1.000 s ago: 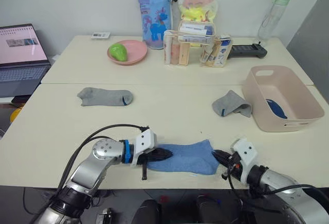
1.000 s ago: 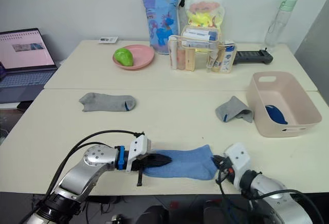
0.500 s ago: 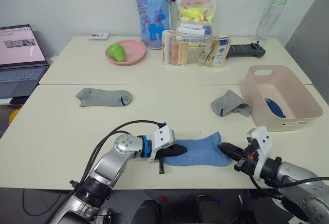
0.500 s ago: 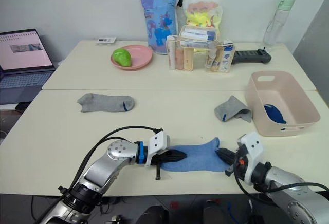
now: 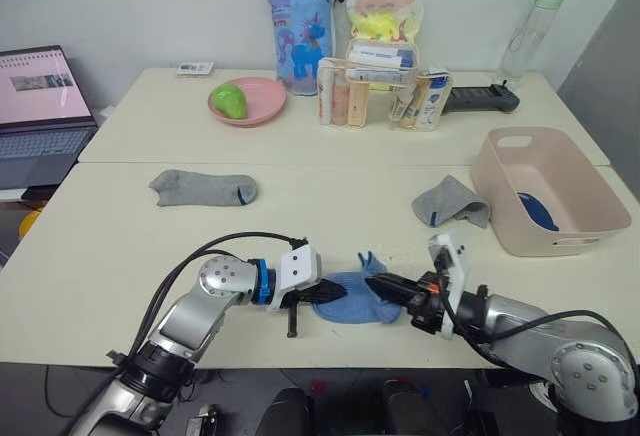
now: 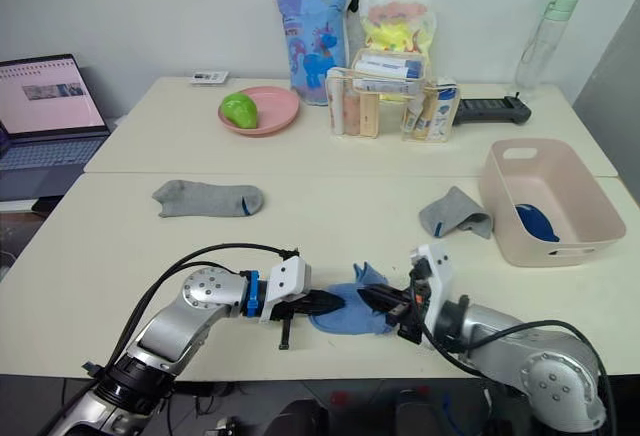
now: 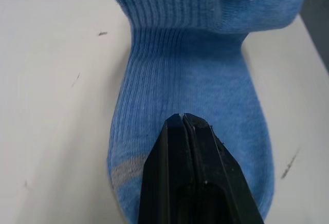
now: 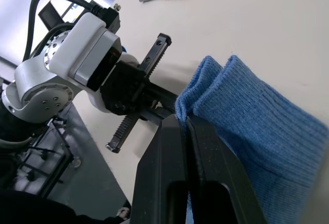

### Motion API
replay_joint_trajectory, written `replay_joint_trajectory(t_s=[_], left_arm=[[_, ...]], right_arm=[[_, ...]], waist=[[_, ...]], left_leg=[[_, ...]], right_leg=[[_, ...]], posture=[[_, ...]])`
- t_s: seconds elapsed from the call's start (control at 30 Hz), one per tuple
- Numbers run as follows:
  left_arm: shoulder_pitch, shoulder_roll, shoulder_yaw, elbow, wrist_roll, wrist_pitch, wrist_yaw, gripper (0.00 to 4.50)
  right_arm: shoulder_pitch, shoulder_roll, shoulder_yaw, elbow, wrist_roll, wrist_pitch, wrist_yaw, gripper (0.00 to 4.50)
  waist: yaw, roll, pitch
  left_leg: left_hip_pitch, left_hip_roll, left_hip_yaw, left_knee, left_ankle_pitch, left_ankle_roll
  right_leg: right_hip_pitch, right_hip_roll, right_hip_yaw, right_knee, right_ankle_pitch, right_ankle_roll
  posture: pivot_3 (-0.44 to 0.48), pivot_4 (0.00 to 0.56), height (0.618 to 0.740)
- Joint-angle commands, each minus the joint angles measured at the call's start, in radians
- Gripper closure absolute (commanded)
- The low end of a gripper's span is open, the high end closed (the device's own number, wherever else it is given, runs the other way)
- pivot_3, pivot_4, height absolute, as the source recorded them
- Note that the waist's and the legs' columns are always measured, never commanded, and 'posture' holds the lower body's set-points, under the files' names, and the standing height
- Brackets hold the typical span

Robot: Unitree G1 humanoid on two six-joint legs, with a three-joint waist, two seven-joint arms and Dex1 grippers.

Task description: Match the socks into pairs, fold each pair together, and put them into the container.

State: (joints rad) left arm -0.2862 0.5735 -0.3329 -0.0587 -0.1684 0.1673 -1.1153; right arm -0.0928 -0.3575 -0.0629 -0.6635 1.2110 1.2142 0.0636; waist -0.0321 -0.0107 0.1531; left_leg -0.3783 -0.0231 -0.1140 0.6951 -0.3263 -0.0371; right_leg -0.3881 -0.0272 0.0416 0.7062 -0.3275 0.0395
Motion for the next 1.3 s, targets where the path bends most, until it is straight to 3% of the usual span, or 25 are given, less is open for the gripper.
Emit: replay_joint_trajectory(t_s=[0.03,0.17,0.27,0.4,0.5,0.57,0.67,0.77,0.87,1.0,1.3], left_arm=[[-0.002,-0.013,-0.013,0.017,0.027,-0.034,0.008,4.50],[0.012,-0.005,0.008,0.007,0.018,-0.024,0.013,4.50],[0.016,0.000,0.051,-0.001,-0.012,0.010,0.033,4.50],[0.021,0.001,0.121,-0.027,-0.064,0.079,0.065,4.50],[0.032,0.021,0.168,-0.052,-0.076,0.104,0.084,4.50],[0.030,0.035,0.195,-0.061,-0.079,0.105,0.095,4.50],[0.007,0.052,0.249,-0.099,-0.122,0.123,0.091,4.50],[-0.009,0.075,0.241,-0.183,-0.180,0.167,0.039,4.50],[-0.017,0.096,0.164,-0.275,-0.193,0.196,-0.025,4.50],[-0.021,0.071,0.088,-0.274,-0.129,0.183,0.010,4.50],[-0.004,0.065,-0.039,-0.071,0.110,0.042,0.102,4.50]], right_arm=[[-0.050,0.044,0.058,0.045,0.020,0.007,-0.061,4.48],[-0.079,0.066,0.118,0.105,-0.042,0.008,-0.077,4.48],[-0.091,0.079,0.102,0.104,0.020,0.020,-0.095,3.71],[-0.097,0.054,0.064,0.089,0.116,0.015,-0.117,2.31],[-0.100,0.021,0.027,0.073,0.308,-0.039,-0.174,1.28],[-0.110,-0.007,0.006,0.065,0.351,-0.082,-0.198,1.28],[-0.146,-0.096,-0.006,0.052,0.204,-0.117,-0.157,1.28],[-0.158,-0.197,0.066,0.038,-0.008,-0.175,-0.039,1.86],[-0.153,-0.262,0.189,0.051,-0.228,-0.271,0.091,2.99],[-0.128,-0.256,0.278,0.088,-0.386,-0.357,0.181,4.40],[-0.133,-0.159,0.398,0.196,-0.654,-0.399,0.191,4.46]], waist=[[0.000,0.000,0.000],[-0.001,0.000,0.000],[-0.001,0.000,0.000],[-0.001,0.000,0.000],[-0.001,0.000,0.000],[-0.001,0.001,0.000],[-0.001,0.001,0.001],[0.001,0.001,0.001],[0.000,0.001,0.001],[0.000,0.001,0.001],[0.000,0.001,0.001]], left_leg=[[0.000,0.000,0.000,0.000,0.000,0.000],[0.000,0.000,0.000,0.000,0.000,0.000],[0.000,0.000,0.000,0.000,0.000,0.000],[0.000,0.000,-0.001,0.000,0.000,0.000],[-0.001,0.000,-0.001,0.000,0.000,0.000],[-0.001,0.000,-0.001,0.000,0.000,0.000],[-0.001,0.000,-0.001,0.000,0.000,0.000],[-0.002,0.000,-0.002,0.000,0.000,0.000],[-0.002,0.000,-0.001,-0.001,0.000,0.000],[-0.002,0.000,-0.001,-0.002,0.000,0.000],[-0.002,0.000,-0.001,-0.001,0.000,0.000]], right_leg=[[0.000,0.000,0.000,0.000,0.000,0.000],[0.000,0.000,0.000,0.000,0.000,0.000],[-0.001,0.000,0.000,0.000,0.000,0.000],[-0.001,0.000,-0.001,0.000,0.000,0.000],[-0.001,0.000,-0.001,0.000,0.000,0.000],[-0.001,0.000,-0.001,0.000,0.000,0.000],[-0.001,0.000,-0.001,0.000,0.000,0.000],[-0.001,0.000,-0.002,-0.001,0.000,0.000],[-0.001,0.000,-0.002,-0.003,0.000,0.000],[-0.001,0.000,-0.001,-0.003,0.000,0.000],[-0.001,0.001,-0.001,-0.002,0.000,0.000]], posture=[[0.000,0.150,0.703],[0.000,0.150,0.703],[0.000,0.150,0.703],[0.000,0.150,0.703],[0.000,0.150,0.703],[0.000,0.150,0.703],[0.000,0.150,0.703],[0.000,0.150,0.703],[0.000,0.150,0.703],[0.000,0.150,0.703],[0.000,0.150,0.703]])
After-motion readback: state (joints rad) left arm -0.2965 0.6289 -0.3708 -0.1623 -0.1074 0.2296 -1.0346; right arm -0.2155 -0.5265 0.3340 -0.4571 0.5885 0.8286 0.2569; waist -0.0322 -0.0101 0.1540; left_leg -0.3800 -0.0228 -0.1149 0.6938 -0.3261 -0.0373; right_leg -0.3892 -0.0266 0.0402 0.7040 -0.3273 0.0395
